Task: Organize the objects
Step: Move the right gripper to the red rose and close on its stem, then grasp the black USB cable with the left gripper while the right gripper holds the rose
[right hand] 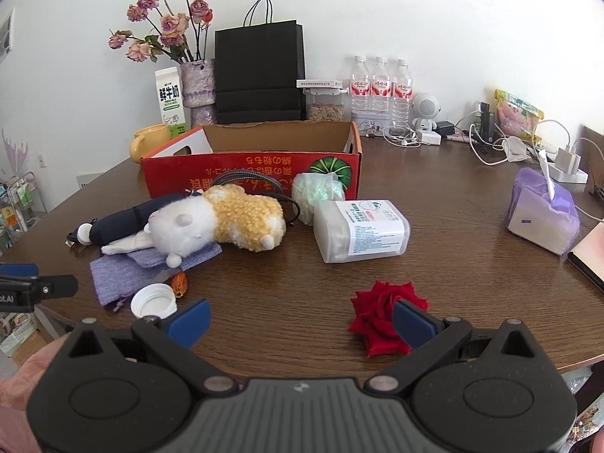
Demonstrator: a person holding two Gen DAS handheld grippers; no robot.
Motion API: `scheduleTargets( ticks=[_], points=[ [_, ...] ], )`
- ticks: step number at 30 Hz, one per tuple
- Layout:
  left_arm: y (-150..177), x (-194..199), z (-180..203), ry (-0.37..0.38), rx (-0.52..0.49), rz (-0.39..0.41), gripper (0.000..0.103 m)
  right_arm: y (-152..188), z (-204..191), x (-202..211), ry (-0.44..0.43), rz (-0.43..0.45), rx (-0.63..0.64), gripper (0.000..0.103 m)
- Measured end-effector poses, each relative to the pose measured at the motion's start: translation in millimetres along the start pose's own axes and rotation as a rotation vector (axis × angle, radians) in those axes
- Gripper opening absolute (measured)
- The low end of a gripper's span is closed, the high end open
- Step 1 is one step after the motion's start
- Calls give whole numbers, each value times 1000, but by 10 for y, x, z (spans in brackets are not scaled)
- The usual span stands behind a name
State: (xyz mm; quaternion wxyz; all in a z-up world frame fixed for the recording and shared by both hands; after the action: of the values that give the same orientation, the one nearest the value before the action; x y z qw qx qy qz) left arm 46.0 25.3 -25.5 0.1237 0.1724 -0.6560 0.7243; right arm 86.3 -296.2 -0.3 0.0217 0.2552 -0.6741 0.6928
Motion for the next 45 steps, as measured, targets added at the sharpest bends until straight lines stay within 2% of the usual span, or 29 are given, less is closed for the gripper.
scheduleTargets(
  ticks=[9, 15, 24, 25, 28, 38, 45],
  points=[
    [-29, -110, -301, -69, 24, 5, 103, 64, 286, -111, 88, 6, 27, 100],
    [-1, -179, -490, -112, 40, -5, 103, 185, 436, -197, 90, 14, 28, 92],
    [17, -223, -616, -154, 39, -2, 103, 305, 466, -330, 52, 23, 54, 65],
    [16, -229, -624, -155, 40, -1, 103, 313, 472, -345, 49, 25, 49, 56],
    [21, -245, -640, -158, 40, 1, 103, 318, 497, -359, 37, 38, 22, 48],
    [-19, -316, -743, -193, 23, 14, 103, 281, 471, -397, 21, 74, 13, 42],
    [-206, -375, -933, -268, 12, 70, 103, 203, 421, -410, 14, 97, 18, 42]
  ],
)
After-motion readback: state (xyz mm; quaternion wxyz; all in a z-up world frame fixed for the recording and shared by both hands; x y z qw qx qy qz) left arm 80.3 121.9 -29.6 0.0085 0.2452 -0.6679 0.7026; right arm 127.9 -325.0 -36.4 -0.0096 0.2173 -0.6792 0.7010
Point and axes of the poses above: each gripper's, at about its wrist camera, not at the fingertips, and x roughly against the way its jaws point, z to its right, y to its underside, the point moved 5 cm from there along -x, roughly the way its jaws point, and after that the axes turned 12 degrees about z, right-handed, at the moved point
